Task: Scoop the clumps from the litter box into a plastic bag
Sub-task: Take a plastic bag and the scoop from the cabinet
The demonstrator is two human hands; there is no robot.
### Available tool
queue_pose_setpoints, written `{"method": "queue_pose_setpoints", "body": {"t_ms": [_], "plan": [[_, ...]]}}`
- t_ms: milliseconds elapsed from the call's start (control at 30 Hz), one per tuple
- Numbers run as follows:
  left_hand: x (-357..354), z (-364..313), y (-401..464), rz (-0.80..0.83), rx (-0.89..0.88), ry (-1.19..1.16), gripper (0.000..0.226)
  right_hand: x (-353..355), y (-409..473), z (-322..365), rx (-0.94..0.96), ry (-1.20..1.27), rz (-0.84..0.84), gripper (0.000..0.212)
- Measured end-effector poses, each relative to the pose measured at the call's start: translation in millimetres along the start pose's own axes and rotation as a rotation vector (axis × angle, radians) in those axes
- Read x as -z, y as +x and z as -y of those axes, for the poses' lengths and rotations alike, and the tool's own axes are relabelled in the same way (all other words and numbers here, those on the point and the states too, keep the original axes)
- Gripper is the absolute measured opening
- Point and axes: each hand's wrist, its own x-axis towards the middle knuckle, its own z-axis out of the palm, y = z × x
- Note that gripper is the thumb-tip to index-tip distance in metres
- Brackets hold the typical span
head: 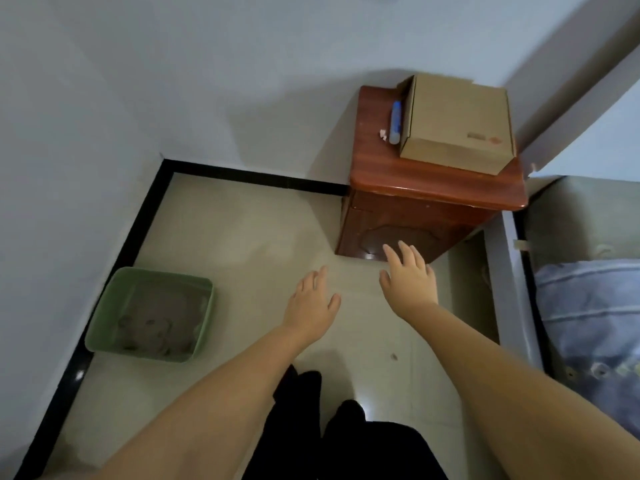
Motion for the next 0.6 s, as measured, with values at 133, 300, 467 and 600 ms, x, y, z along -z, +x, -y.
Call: {"method": "queue_pose_setpoints", "body": {"t_ms": [133, 300, 467, 600], "plan": [[-44.4, 8.3, 107.2, -0.008, -0.027, -0.093, 0.061, -58.1, 90.2, -8.8, -0.004, 0.068, -0.03, 0.053], [-126.5, 25.6, 234.0, -0.094, 0.0, -0.255, 0.062, -148.1, 196.1, -38.9, 0.239, -0.063, -0.417, 0.065], [-188.9, 37.1, 337.9, -0.374, -0.172, -0.423, 0.066, -174.0, 288.3, -81.1, 0.396, -0.275, -0.741, 0.074], [-226.3, 34.9, 382.1, -0.579, -0.232, -0.56, 0.077, -192.0, 324.0, -96.7, 0.439, -0.374, -0.931, 0.069]]}}
